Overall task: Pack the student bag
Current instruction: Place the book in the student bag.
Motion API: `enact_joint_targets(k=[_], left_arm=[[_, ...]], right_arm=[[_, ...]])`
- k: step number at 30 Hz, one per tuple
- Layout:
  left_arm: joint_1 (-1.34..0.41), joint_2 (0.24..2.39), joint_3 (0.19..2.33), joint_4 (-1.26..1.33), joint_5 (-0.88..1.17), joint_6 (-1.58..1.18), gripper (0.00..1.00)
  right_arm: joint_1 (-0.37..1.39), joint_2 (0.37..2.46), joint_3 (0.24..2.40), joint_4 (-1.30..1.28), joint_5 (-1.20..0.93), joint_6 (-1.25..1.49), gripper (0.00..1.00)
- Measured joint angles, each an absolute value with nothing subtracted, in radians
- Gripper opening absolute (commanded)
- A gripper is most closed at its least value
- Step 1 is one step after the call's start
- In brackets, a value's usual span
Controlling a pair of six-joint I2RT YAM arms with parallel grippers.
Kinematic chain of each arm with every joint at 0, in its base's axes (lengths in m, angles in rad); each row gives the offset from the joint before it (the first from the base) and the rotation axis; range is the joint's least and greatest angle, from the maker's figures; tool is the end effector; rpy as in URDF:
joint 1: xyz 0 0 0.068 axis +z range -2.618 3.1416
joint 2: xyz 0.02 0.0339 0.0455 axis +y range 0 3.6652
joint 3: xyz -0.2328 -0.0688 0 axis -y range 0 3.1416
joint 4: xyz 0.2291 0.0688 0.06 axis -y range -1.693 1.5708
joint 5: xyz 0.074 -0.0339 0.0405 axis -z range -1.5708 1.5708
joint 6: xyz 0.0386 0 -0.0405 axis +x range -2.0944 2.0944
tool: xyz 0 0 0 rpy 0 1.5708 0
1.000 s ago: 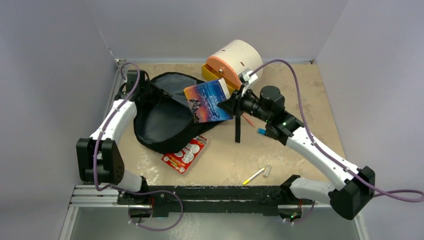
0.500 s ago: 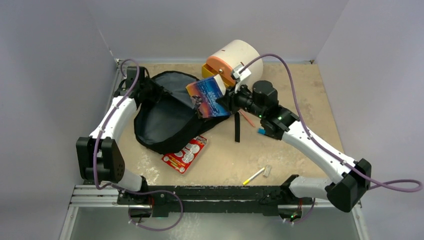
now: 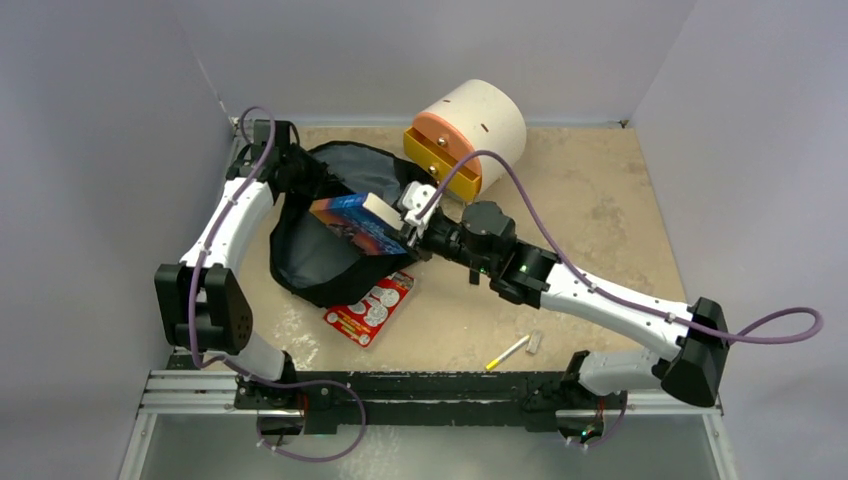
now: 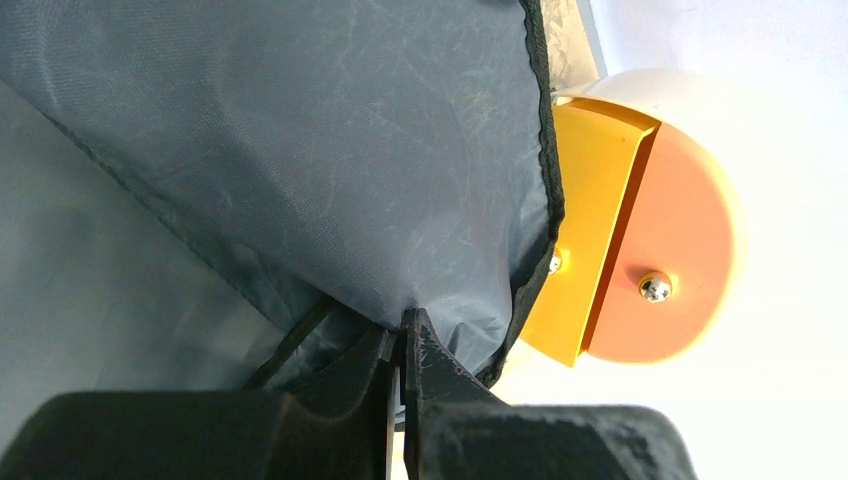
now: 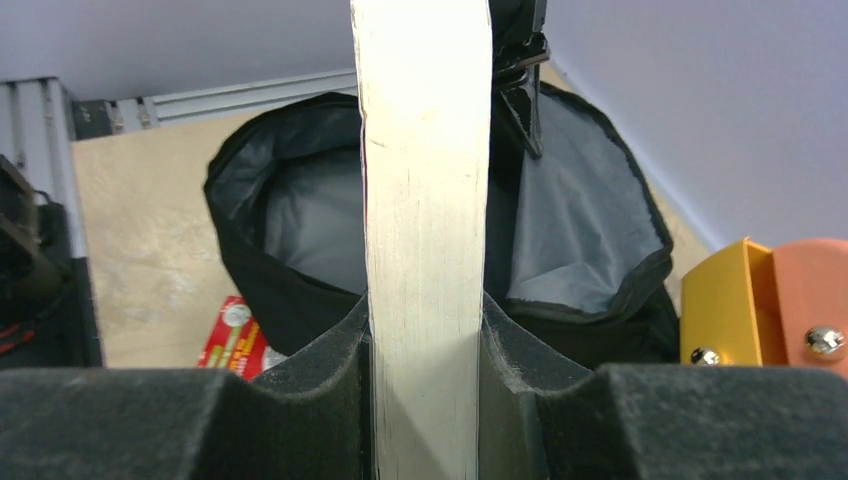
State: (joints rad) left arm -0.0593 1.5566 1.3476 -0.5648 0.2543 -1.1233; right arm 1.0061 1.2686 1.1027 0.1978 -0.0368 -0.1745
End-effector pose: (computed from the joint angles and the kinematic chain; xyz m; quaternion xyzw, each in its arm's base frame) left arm 0.3317 -0.0294 0.2796 -0.4213 0.8128 -0.3116 0.2544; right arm 0.1589 0.2534 0.3607 -0.3982 0.5705 0.3018 0.6518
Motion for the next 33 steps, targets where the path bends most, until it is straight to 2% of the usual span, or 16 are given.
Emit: enact_joint_targets(k=[5, 22, 33], left_arm=[[-0.059, 1.565, 1.358, -0.582, 0.259, -1.126, 0.00], [-0.064, 1.574, 1.373, -0.609, 0.266, -1.125, 0.00], [-0.067, 1.575, 1.373, -0.616, 0.281, -1.125, 0.00]], right_arm=[[1.008, 1.279, 1.036, 0.291, -0.026, -0.294, 0.00], [1.068, 1.453, 1.054, 0.408, -0.037, -0.561, 0.00], [1.140, 1.646, 1.170, 0.479, 0.144, -0.797, 0.00]])
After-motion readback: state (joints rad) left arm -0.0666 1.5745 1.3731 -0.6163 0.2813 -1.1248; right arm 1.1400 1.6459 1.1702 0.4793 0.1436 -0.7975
